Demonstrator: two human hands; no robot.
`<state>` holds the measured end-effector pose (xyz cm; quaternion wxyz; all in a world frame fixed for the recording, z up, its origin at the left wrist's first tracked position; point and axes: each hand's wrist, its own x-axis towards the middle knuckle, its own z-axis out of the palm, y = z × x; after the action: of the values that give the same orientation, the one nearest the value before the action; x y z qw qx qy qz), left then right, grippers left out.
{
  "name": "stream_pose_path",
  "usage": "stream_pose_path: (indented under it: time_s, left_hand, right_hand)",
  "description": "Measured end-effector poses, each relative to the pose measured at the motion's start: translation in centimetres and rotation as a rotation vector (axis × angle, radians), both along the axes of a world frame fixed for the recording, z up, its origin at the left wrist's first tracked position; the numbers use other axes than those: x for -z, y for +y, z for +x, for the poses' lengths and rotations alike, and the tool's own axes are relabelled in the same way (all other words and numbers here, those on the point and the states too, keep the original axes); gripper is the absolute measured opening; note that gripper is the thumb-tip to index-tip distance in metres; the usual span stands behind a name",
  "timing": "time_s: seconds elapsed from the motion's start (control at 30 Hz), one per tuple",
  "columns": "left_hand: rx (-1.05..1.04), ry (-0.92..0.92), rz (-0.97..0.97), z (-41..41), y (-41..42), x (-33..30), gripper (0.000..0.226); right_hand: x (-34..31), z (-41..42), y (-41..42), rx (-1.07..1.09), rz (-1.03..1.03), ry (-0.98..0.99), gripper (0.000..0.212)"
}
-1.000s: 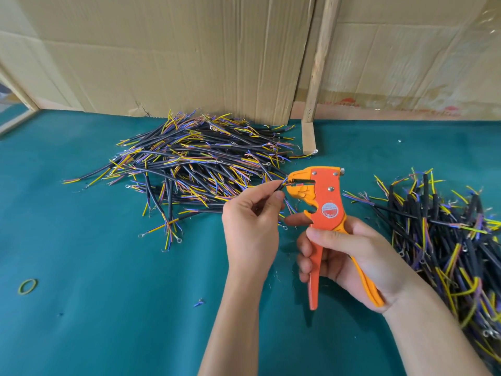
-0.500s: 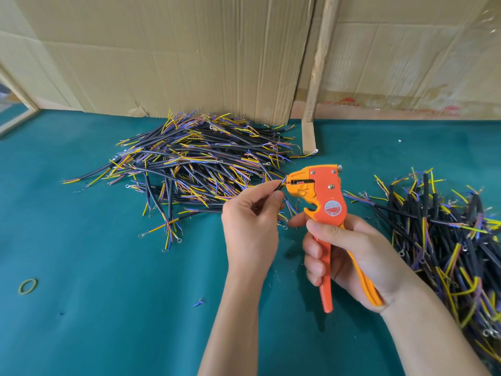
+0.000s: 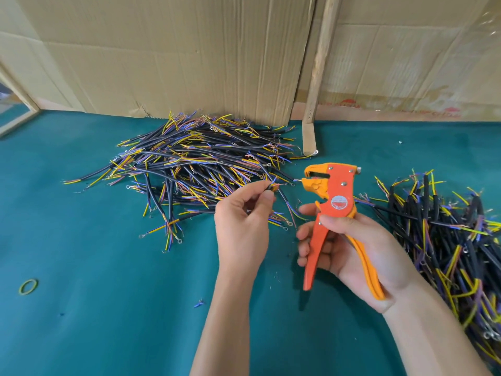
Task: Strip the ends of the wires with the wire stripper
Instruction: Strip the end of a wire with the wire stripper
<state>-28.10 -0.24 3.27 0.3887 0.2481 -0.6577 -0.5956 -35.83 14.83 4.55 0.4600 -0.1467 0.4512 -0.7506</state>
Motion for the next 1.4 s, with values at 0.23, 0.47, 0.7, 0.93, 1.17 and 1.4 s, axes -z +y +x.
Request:
stream_pose_path:
  time_s: [0.23, 0.47, 0.7, 0.93, 1.17, 1.4]
  left_hand:
    - [0.096, -0.113, -0.147, 0.6, -0.5, -0.2, 0.016]
    - [0.078, -0.237, -0.393, 0.8, -0.4, -0.4, 0.016]
    - [0.087, -0.261, -0.514, 1.1, -0.8, -0.7, 0.019]
    - [0.084, -0.258, -0.541, 1.3, -0.9, -0.7, 0.020]
    - [0.079, -0.265, -0.552, 1.1, -0.9, -0.5, 0.021]
    - [0.064, -0.247, -0.556, 1.1, -0.9, -0.4, 0.020]
  right_hand:
    - [0.1, -0.5, 0.8, -0.162, 0.064, 0.079, 0.047]
    - [-0.3, 0.0, 0.8, -0.188, 0.065, 0.105, 0.050]
    - [-0.4, -0.1, 1.1, -0.247, 0.059, 0.138, 0.046]
    - [-0.4, 0.0, 1.0, -0.271, 0.073, 0.138, 0.044]
    - [-0.4, 0.1, 0.8, -0.245, 0.083, 0.120, 0.032]
    - [-0.3, 0.2, 0.6, -0.232, 0.094, 0.125, 0.033]
